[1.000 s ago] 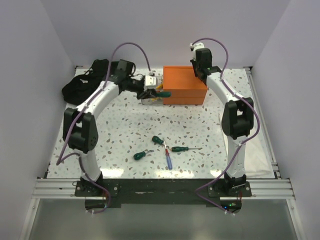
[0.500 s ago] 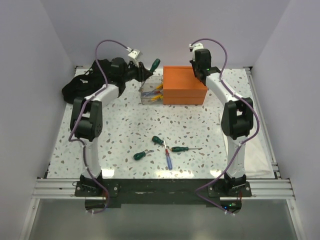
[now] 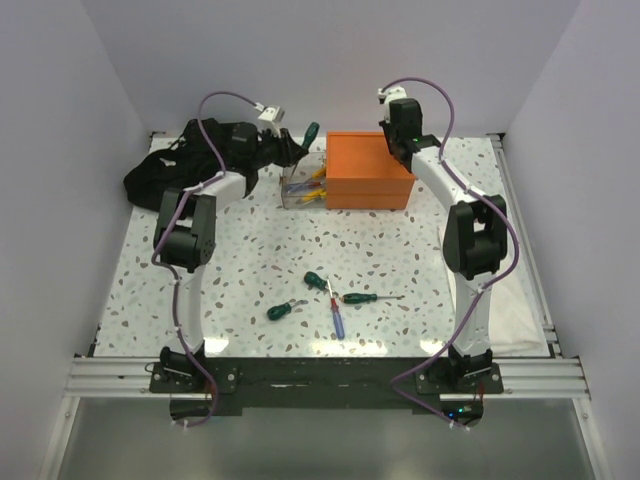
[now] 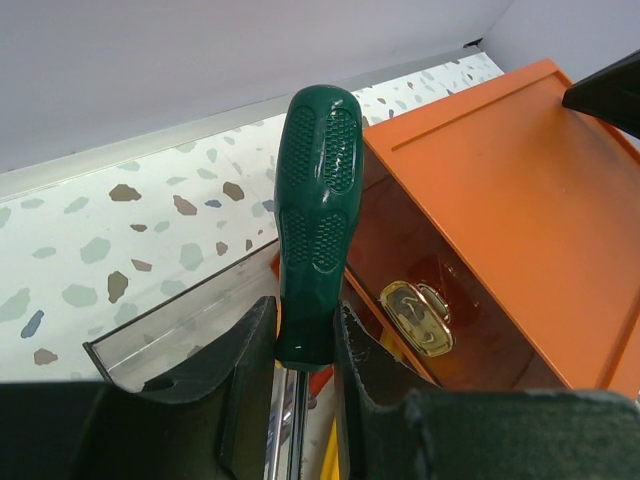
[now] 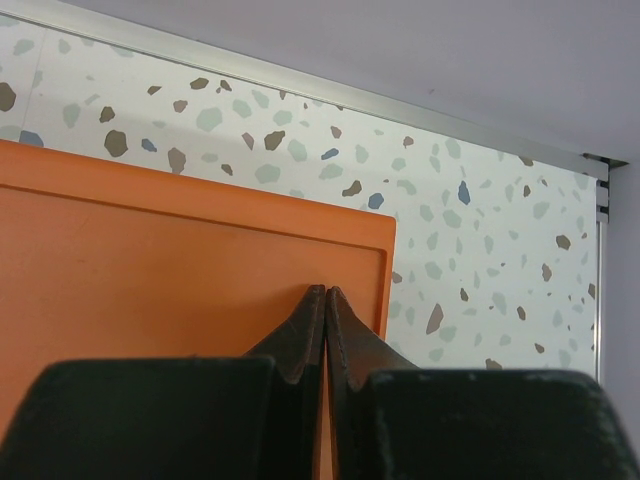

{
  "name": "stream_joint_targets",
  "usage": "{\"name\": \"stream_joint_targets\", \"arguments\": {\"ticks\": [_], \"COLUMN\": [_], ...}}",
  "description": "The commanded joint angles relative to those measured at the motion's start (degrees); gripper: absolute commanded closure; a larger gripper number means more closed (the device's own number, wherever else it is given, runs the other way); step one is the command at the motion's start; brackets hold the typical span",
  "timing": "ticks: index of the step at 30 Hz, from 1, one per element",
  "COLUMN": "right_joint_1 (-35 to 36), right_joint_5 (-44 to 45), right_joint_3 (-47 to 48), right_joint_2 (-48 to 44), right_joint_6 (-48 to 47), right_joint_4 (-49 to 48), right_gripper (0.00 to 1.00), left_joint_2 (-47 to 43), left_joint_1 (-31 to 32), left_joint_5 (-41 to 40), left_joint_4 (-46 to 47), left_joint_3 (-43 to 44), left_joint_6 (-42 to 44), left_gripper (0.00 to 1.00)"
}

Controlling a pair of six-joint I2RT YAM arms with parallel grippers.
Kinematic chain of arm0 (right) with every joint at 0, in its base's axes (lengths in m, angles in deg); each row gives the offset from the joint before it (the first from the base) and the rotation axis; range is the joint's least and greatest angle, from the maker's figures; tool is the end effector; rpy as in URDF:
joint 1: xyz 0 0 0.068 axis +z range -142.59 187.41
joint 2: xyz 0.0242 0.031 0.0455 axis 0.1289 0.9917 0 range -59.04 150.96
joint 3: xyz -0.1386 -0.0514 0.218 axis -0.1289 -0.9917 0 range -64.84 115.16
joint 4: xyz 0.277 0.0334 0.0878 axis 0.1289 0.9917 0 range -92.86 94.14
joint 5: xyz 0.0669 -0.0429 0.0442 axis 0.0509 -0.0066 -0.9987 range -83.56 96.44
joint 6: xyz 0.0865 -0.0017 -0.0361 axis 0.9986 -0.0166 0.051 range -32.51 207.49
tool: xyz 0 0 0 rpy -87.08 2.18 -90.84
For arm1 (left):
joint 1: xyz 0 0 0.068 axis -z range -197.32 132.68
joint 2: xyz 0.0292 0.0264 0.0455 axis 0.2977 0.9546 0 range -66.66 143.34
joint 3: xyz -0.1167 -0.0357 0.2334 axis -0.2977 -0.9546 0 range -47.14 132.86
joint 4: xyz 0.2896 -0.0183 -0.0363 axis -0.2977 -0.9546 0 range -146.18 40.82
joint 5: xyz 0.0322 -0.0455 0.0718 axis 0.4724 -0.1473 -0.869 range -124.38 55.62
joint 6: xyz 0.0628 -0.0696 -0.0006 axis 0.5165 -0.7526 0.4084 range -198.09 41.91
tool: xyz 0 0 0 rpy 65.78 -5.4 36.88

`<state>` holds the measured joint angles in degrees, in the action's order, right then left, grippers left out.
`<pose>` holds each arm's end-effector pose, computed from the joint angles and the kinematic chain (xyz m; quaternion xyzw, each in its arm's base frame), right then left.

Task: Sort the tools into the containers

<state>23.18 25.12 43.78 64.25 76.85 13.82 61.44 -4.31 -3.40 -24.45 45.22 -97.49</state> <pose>0.5609 0.1302 0.2335 -0.1192 0.8557 -0.1196 0.4891 0.5565 -0.1733 0.1720 0.1281 0.7519 -0.3690 0.5311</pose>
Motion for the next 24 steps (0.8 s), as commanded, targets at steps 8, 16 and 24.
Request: {"name": "stream_joint_targets", "arguments": {"ticks": [8, 16, 24], "right_joint_1": [1.1, 1.3, 1.3], "right_joint_5": [-2.2, -2.2, 1.3], "right_joint_3": [-3.6, -3.6, -2.4], "right_joint_2": [5.0, 4.9, 1.3], "right_joint_6": [0.8, 0.7, 1.1], "right_joint_4": [12.8, 12.7, 11.4], "right_gripper": [0.98, 0.98, 1.0], "left_joint_2": [-1.3, -2.5, -13.5], "left_joint_1": [0.6, 1.1, 1.1], "left_joint_5": [-3.3, -4.5, -2.0], "left_joint_4": [-8.4, -14.1, -5.8], "left_joint_3": [1.4, 3.6, -0.5], "left_joint_6": [4.1, 7.5, 7.1], "left_gripper": [1.0, 0.53, 0.46]}}
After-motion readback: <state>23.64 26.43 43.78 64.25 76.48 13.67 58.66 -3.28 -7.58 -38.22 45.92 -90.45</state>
